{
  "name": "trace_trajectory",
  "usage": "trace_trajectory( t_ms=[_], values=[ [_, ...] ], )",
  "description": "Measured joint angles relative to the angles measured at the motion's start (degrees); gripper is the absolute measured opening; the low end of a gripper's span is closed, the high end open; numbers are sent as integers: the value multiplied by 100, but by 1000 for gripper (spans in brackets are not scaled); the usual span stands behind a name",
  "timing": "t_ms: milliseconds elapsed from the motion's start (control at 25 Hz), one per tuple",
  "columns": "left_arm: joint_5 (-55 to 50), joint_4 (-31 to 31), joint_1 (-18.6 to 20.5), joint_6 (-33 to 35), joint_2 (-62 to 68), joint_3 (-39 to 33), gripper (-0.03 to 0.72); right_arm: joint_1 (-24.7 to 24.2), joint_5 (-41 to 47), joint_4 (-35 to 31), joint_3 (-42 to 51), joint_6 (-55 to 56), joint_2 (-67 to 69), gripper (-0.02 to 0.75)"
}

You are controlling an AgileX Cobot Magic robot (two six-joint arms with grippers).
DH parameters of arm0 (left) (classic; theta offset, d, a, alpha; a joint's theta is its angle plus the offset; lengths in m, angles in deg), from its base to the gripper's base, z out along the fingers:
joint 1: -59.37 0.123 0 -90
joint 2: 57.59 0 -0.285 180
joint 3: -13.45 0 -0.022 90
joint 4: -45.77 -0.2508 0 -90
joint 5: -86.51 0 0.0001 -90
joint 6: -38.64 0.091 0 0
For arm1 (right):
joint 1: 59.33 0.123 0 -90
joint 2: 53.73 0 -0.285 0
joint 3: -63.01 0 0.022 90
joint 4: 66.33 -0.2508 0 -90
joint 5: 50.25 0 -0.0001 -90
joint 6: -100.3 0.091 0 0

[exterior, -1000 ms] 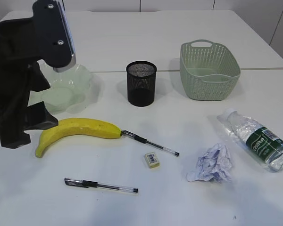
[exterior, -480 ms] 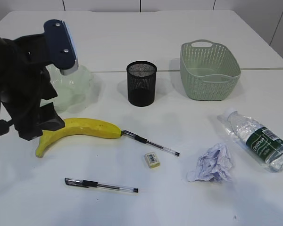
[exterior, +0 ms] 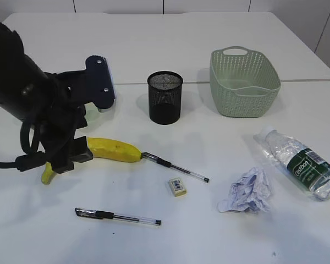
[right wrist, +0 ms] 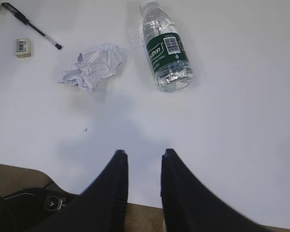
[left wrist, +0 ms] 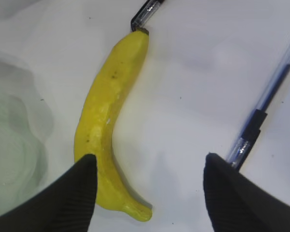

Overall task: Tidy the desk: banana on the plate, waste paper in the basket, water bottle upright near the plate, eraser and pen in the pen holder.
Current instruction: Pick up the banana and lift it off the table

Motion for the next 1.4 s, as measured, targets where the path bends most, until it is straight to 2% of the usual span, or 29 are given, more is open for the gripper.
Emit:
trace_trajectory(
  t_ms=[320,440,1000,1400],
  values=[
    [418,-126,445,88,217,12,485,0,0,0,0,0,0,176],
    [455,14,560,256,303,124,485,0,0,0,0,0,0,176],
    [693,500,563,770,1382,389,484,0,0,0,0,0,0,176],
    [716,615,651,779,1766,1119,484,0,0,0,0,-36,0,176]
  ],
)
